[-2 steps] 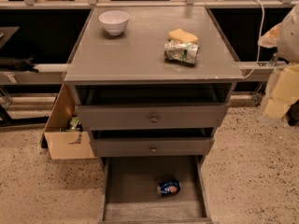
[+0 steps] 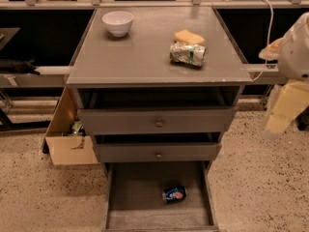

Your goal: Pick pepsi can from bottom drawer and place on counter

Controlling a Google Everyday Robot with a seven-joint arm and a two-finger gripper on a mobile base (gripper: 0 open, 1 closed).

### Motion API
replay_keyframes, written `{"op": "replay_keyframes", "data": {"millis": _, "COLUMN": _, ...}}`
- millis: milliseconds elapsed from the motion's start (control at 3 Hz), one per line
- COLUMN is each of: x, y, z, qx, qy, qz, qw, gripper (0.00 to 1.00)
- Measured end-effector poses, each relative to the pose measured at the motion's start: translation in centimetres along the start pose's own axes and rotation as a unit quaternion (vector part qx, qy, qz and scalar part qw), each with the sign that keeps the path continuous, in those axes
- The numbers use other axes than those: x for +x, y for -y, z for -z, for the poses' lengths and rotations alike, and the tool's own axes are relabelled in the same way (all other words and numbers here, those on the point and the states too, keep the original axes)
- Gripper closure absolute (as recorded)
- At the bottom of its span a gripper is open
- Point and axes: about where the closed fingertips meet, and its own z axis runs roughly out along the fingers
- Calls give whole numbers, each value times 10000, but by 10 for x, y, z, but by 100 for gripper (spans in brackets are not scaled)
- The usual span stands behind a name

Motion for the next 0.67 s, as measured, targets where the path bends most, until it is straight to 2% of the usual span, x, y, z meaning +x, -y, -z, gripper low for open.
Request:
{"op": "replay_keyframes", "data": {"millis": 333, "x": -2, "y": -32, "z": -71, "qx": -374, "qy": 188, "qz": 260, "qw": 9988, "gripper": 0}}
{"op": "replay_keyframes", "data": {"millis": 667, "x": -4, "y": -56, "z": -120, "qx": -717, "qy": 289, "qz": 385, "qw": 9963, "gripper": 0}}
